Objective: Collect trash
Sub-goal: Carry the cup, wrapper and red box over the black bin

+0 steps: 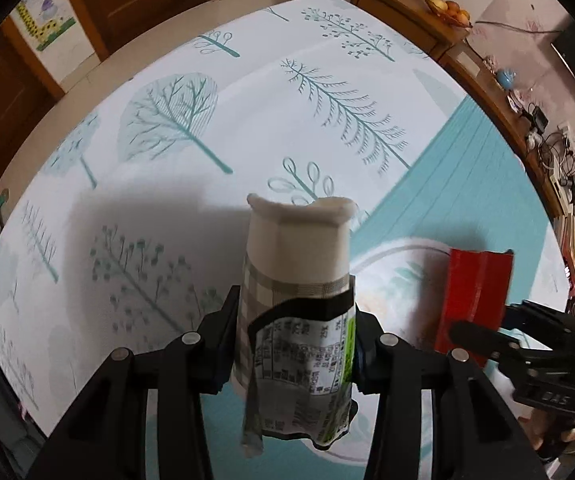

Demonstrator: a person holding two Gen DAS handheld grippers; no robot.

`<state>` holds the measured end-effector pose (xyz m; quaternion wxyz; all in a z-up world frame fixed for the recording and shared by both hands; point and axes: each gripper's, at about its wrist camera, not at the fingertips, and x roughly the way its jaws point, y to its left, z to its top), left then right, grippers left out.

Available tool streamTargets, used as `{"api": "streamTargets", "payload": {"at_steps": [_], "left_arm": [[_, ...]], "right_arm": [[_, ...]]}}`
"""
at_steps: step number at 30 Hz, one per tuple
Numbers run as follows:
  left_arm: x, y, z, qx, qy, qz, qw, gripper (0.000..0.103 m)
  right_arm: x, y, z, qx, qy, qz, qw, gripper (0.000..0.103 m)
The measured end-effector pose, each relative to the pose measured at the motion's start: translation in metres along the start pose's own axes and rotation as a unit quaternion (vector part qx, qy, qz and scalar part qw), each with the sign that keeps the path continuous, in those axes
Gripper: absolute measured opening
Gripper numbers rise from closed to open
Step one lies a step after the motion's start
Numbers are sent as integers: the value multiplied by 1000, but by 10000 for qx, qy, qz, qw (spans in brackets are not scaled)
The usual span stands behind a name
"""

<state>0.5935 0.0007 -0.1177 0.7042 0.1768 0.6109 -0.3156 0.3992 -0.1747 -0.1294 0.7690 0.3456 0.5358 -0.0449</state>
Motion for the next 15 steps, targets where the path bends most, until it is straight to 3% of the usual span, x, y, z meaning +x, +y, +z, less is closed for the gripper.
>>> {"api": "streamTargets", "payload": {"at_steps": [3, 15], "left_arm": [[-13, -5, -14, -127, -25, -38, 9999, 43], [-52, -107, -126, -643, -98, -132, 9978, 43]], "right_arm": [[-5, 4, -8, -156, 47, 86, 9998, 47], [-71, -12, -67, -879, 206, 345, 9953, 47]]}}
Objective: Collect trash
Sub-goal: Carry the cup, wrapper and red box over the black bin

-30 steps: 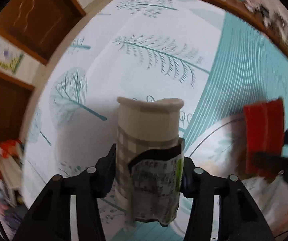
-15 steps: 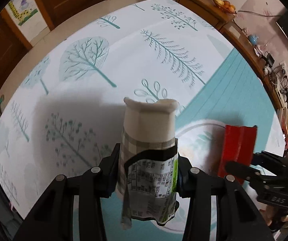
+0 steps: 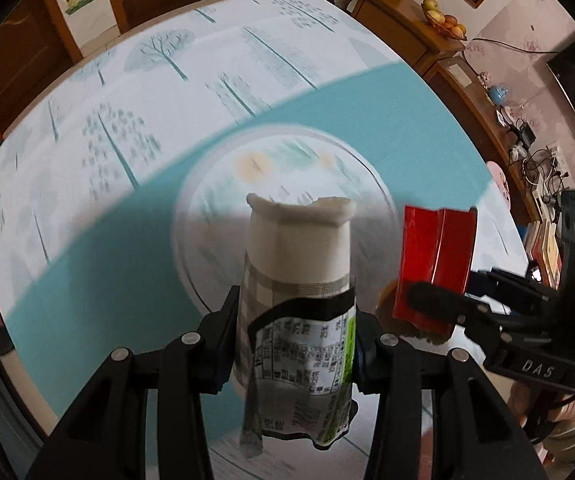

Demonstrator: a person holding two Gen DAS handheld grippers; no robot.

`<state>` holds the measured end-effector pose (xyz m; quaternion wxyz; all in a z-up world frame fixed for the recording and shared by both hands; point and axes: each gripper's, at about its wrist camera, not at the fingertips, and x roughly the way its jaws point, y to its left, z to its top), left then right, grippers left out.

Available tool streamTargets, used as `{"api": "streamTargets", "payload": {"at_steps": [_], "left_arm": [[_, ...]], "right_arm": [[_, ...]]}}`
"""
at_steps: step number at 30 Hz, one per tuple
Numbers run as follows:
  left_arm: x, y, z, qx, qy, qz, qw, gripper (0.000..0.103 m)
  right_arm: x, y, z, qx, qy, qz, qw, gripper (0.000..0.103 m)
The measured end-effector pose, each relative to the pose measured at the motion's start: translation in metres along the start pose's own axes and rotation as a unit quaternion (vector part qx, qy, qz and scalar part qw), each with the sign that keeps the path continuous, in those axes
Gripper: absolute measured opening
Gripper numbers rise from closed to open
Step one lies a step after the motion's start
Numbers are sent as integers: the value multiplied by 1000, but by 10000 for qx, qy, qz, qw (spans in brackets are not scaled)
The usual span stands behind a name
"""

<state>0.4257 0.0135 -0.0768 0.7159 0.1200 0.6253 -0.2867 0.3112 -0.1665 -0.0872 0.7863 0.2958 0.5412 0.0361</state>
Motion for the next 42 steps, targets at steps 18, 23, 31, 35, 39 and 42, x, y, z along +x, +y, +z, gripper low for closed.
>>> {"api": "streamTargets", "payload": {"at_steps": [18, 23, 31, 35, 39, 42], "left_arm": [[1, -198, -191, -1383, -404, -183, 9894, 44], [14, -234, -240, -1672, -269, -288, 9851, 44], [51, -264, -298, -1652, -63, -127, 9862, 44], [87, -261, -319, -1761, 78, -197, 9841, 45], [134, -248, -333, -1880, 141, -260, 9817, 45], [172, -239, -341, -1873, 142, -221, 9819, 45]], "right_arm": [[-131, -99, -160, -1306, 547, 395, 9891, 46], [-151, -128, -199, -1335, 764, 357, 9875, 46], [-140, -163, -250, -1056, 1100, 189, 9881, 46], [-115, -182, -276, -854, 1298, 73, 9878, 47], [-74, -199, -294, -701, 1442, -89, 9870, 47], [-41, -214, -306, -570, 1487, -226, 9870, 47]]}}
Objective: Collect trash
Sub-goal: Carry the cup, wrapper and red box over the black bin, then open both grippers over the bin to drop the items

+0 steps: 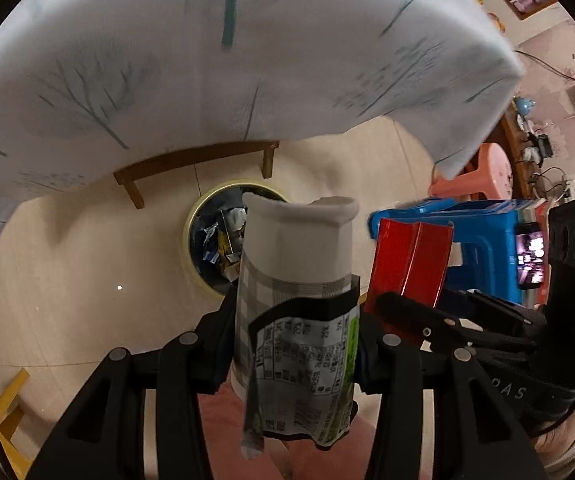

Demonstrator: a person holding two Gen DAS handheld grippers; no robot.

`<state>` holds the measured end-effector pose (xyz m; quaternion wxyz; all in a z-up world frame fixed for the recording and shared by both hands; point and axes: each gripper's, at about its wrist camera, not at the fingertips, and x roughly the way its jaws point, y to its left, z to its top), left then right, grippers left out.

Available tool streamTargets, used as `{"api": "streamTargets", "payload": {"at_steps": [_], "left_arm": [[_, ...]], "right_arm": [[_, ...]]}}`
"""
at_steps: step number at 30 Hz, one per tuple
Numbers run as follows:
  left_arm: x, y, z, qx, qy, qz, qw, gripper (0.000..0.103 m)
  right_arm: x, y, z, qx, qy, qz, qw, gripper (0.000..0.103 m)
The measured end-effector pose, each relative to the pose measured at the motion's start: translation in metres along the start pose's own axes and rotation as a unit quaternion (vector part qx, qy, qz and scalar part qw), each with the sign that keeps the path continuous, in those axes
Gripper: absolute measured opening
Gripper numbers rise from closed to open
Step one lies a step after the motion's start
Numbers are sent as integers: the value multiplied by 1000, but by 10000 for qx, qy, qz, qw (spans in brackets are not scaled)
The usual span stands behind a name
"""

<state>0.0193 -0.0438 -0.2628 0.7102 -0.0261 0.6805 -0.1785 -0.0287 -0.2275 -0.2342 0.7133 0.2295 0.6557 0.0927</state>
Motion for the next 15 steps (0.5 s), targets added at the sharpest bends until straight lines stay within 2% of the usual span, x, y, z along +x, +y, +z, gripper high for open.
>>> {"api": "streamTargets", "payload": {"at_steps": [6, 15], "left_arm": [[63, 23, 3, -57, -157, 168, 9997, 46], [125, 52, 10, -202, -376, 174, 9989, 48]], "right_arm": [[62, -22, 0, 64, -63, -323, 9994, 47], [132, -46, 13, 9, -116, -530, 9985, 49]]}}
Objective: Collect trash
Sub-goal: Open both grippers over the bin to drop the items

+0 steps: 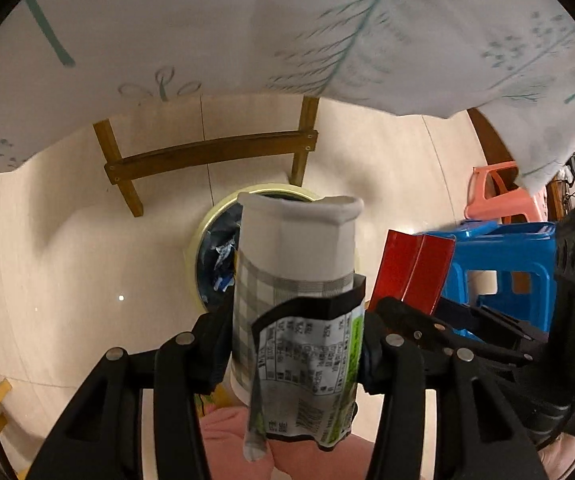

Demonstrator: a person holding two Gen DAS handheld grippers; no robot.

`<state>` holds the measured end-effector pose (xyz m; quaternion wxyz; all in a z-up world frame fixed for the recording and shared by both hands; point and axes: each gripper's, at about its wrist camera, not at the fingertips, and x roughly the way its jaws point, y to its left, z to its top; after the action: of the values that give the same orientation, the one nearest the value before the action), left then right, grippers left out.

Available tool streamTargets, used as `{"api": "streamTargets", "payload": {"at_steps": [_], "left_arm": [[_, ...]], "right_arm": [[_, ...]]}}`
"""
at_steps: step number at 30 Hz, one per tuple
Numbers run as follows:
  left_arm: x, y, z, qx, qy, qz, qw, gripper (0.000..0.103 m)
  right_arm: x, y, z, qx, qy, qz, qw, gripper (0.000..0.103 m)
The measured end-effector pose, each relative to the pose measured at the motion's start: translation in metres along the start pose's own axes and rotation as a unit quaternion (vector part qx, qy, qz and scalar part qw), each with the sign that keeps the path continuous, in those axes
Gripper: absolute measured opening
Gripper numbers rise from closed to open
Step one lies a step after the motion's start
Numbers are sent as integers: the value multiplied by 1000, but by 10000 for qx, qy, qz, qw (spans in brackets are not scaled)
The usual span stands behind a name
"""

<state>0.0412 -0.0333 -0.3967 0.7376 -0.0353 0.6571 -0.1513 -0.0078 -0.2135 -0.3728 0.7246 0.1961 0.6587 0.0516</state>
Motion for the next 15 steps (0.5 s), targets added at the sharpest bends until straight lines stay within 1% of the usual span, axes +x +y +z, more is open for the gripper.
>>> {"api": "streamTargets", "payload": {"at_steps": [3, 6, 8, 10, 11, 12, 13, 14, 15], "left_arm": [[16, 9, 0, 5, -40, 53, 10000, 50], [31, 19, 2, -63, -51, 37, 10000, 55], [37, 26, 3, -126, -52, -21, 9999, 68], [42, 31, 5, -173, -21, -34, 9998, 77], [45, 33, 5, -183, -31, -34, 9998, 77], [49, 34, 5, -185, -51, -29, 9998, 78], [50, 35, 5, -184, -61, -15, 9998, 82], [52, 36, 5, -181, -59, -4, 9998, 87], [54, 37, 5, -179, -55, -8, 9998, 89]], "right_arm": [[20, -2, 4, -18, 5, 20, 10000, 49], [36, -3, 8, -54, 47, 36, 10000, 50], [42, -2, 9, -78, 83, 40, 9999, 51], [49, -4, 8, -128, 101, 29, 9999, 52], [52, -6, 7, -146, 94, 20, 9998, 53], [55, -7, 7, -163, 80, -1, 9998, 57], [56, -8, 7, -176, 70, -19, 9998, 60], [56, -8, 8, -189, 63, -25, 9998, 60], [58, -10, 8, -206, 55, -24, 9998, 60]]}}
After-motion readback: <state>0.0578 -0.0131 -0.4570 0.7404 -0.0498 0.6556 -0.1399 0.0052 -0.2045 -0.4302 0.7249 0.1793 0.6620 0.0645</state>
